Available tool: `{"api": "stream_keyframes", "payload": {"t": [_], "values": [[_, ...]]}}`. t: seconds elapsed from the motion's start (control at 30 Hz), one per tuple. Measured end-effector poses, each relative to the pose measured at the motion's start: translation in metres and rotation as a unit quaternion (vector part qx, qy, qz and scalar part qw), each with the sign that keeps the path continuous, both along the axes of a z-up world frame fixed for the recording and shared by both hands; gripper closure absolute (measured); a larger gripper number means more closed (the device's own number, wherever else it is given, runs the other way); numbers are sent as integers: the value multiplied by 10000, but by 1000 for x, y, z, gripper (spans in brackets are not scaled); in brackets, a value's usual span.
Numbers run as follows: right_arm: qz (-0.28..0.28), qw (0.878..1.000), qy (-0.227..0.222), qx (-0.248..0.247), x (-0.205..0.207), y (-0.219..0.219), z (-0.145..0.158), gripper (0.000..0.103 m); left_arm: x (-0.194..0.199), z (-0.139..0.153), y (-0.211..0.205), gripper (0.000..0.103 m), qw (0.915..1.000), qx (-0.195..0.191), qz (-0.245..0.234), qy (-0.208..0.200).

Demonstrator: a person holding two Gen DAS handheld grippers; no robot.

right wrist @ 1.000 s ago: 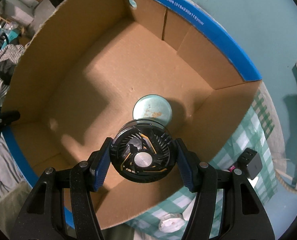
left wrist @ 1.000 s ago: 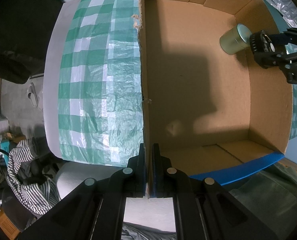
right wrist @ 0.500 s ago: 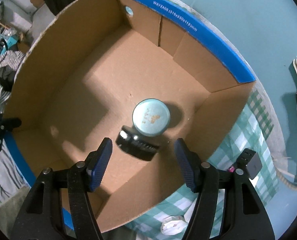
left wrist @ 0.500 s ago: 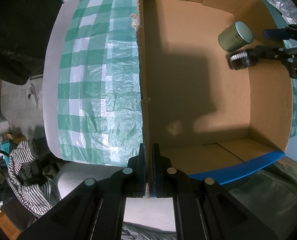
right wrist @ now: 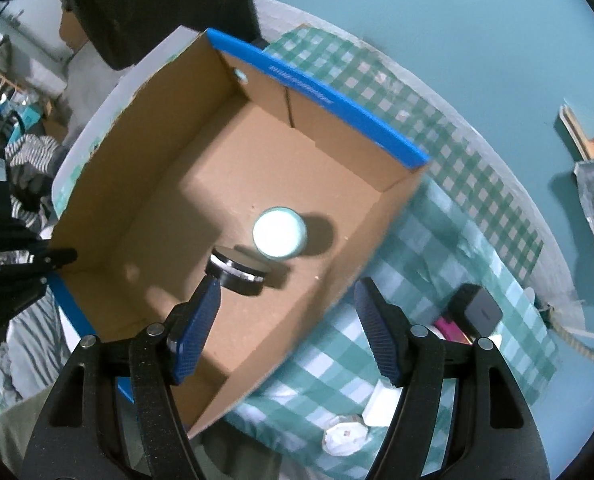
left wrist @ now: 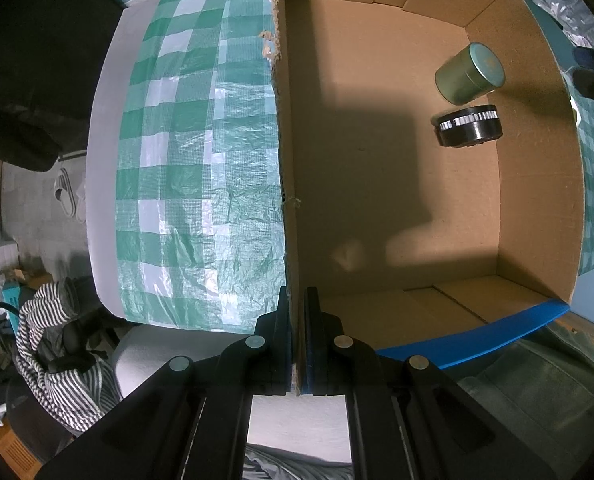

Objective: Organize rigid objects
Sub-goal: 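Move the right gripper to the white charger and grasp it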

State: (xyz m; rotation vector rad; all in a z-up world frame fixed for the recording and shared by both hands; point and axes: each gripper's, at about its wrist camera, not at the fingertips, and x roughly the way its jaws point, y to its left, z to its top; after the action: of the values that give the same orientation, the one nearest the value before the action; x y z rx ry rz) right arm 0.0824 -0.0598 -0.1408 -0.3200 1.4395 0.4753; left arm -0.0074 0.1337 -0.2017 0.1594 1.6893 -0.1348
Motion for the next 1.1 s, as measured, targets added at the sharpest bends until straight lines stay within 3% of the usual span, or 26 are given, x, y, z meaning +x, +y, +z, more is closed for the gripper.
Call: {"api": "stream_keyframes", "payload": {"t": [0.3,0.53,0.83,1.1], "values": [[-450,9989,-55,95,-7,-47,22,33,2,1,-1,98,10000,17,-26,11],[-910,9958,48,19,-14,-92,16,33,2,1,-1,98,10000,18,-28,14],[-1464,9885,346,-141,-28,-146,-26,33,3,2,-2,98,10000,17,-15,29],[-1583,9844,706,-310,-44,-168,-76,33,2,1,-1,98,10000,26,-8,34]]}}
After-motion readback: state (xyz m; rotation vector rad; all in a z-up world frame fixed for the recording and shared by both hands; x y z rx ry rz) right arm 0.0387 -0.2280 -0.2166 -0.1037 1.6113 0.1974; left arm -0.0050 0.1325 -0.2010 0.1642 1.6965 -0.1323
